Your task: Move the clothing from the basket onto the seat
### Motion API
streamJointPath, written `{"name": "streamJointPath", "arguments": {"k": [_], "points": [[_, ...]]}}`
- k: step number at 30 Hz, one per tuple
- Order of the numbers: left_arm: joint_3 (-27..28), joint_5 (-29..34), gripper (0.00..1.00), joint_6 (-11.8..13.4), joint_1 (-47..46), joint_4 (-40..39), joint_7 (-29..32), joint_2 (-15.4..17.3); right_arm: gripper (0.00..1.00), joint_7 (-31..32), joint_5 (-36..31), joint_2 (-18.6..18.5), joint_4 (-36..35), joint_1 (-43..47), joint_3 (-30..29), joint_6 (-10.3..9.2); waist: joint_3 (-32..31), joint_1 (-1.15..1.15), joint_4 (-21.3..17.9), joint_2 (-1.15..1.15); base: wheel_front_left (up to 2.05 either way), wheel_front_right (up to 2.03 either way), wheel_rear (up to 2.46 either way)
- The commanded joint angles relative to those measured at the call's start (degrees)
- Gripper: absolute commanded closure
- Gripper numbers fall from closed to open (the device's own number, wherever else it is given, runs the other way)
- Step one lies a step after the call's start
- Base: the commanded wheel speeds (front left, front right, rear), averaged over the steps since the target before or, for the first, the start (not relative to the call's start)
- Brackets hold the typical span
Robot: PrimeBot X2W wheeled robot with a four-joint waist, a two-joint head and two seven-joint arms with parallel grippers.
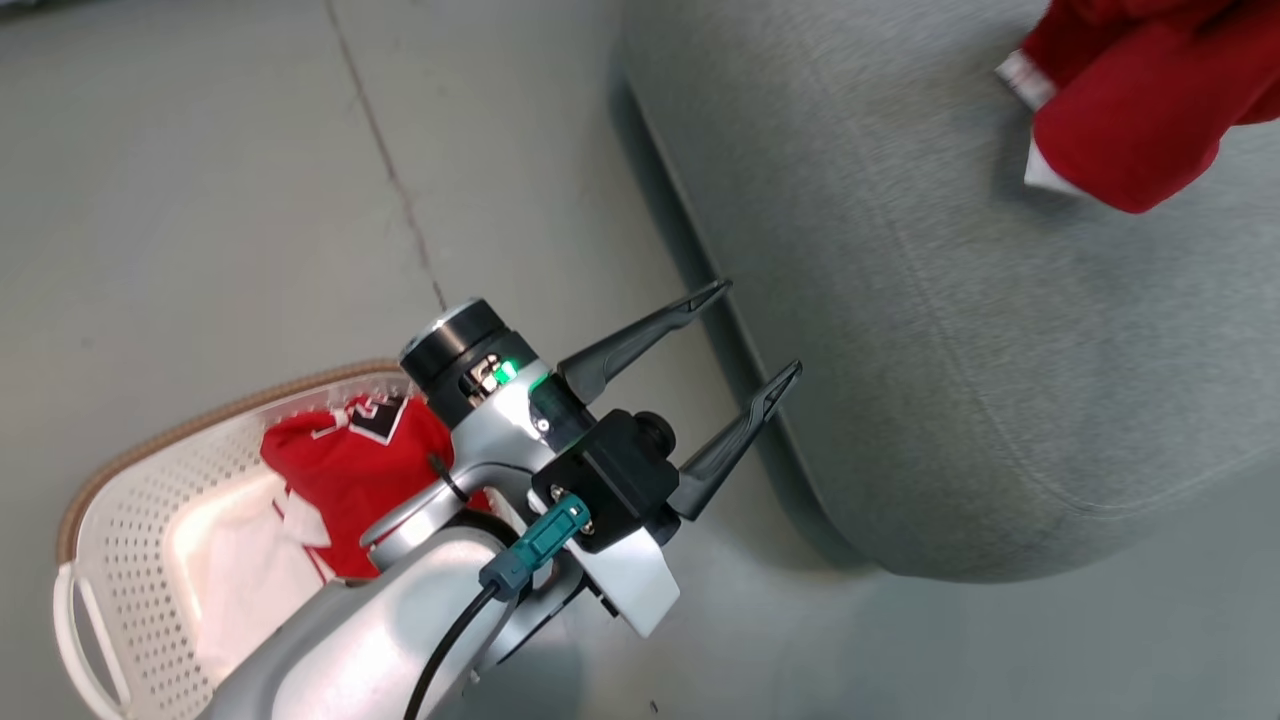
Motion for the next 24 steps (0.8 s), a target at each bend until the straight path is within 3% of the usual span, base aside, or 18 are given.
{"name": "streamJointPath", "arguments": {"k": [1,5,12,13,14,15,16,24], "points": [[0.3,0.6,0.00,0.1,-1.4,-0.3,0.1,0.2,1.00,-0.3,-0.2,-0.7,1.1,-0.1,-1.0,0.01,3.6,0.00,3.0,0.00,0.00,0.00,0.00],[0.6,1.4,0.00,0.3,-3.1,-1.0,0.4,0.7,1.00,-0.3,-1.5,-0.9,3.4,1.3,-5.3,0.01,7.1,0.00,4.8,0.00,0.00,0.00,0.00],[0.7,2.0,0.00,0.8,-4.4,-1.1,0.1,1.0,1.00,-0.3,-3.5,2.2,8.0,4.8,-10.1,0.01,10.3,0.00,5.6,0.00,0.00,0.00,0.00],[0.6,1.9,0.00,0.8,-4.4,-1.0,0.0,1.0,0.86,-0.3,-3.7,2.7,8.1,5.4,-10.4,0.01,10.4,0.00,5.6,0.00,0.00,0.00,0.00],[0.6,1.8,0.00,0.9,-4.4,-0.8,0.1,1.0,0.57,-0.3,-3.8,3.2,8.0,5.8,-11.0,0.01,10.3,0.00,5.5,0.00,0.00,0.00,0.00],[0.6,1.7,0.00,0.9,-4.4,-0.6,0.0,1.0,0.11,-0.3,-4.1,3.5,7.7,6.2,-11.5,0.01,10.2,0.00,5.3,0.00,0.00,0.00,0.00],[0.6,1.6,0.00,0.9,-4.5,-0.5,-0.2,1.0,0.00,-0.3,-4.5,3.8,7.4,6.8,-11.9,0.01,9.9,0.00,5.2,0.00,0.00,0.00,0.00],[0.8,-0.4,0.00,1.3,-2.4,1.4,-1.9,0.5,0.00,-0.3,-6.7,6.6,3.5,12.4,-12.9,0.01,5.4,0.00,4.5,0.00,0.00,0.00,0.00]]}}
